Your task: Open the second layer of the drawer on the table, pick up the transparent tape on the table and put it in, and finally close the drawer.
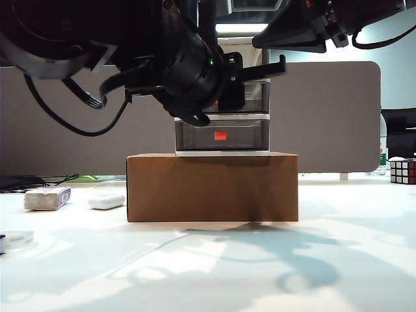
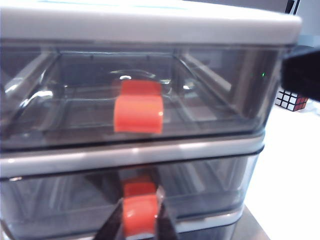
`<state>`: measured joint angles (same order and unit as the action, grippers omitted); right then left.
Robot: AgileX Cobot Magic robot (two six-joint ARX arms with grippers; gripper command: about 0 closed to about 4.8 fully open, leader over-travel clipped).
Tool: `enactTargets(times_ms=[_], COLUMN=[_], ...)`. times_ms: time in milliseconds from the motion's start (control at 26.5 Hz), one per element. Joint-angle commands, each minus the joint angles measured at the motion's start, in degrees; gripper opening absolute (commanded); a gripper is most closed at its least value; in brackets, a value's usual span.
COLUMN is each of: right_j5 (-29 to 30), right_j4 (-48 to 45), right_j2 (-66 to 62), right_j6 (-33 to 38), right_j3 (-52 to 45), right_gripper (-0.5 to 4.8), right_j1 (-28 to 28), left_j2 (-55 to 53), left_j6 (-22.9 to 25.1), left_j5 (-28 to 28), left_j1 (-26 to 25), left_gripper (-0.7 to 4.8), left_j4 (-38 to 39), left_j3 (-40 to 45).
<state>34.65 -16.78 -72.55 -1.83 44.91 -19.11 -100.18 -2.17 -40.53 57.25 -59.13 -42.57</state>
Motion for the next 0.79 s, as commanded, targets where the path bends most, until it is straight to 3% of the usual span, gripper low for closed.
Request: enactTargets(times_ms=[38, 226, 566, 792], right_j5=[2.8, 2.4, -1.8, -2.8], right_j4=[-1.2, -2.6, -4.5, -4.5], right_j2=[-0.7, -2.6, -5.9, -7.3], right_j6=[-0.1, -0.1, 0.3, 0.9], right_j3=[0.3, 0.4, 2.8, 4.1], right_gripper=[-0.05, -0.05, -0.05, -0.05], right_j1=[0.0, 0.1, 0.0, 0.0], left_j2=[0.0, 0.0, 0.0, 0.2], left_j6=[0.0, 0.0, -0.2, 0.3], left_j5=[0.9, 0.9, 0.7, -2.5], left_j1=[0.1, 0.1, 0.7, 3.1], left_gripper=[0.42, -0.06, -0.06, -0.06], left_j4=[-0.3, -0.1, -0.1, 0.4], left_j3=[-0.2, -0.2, -0.2, 0.0])
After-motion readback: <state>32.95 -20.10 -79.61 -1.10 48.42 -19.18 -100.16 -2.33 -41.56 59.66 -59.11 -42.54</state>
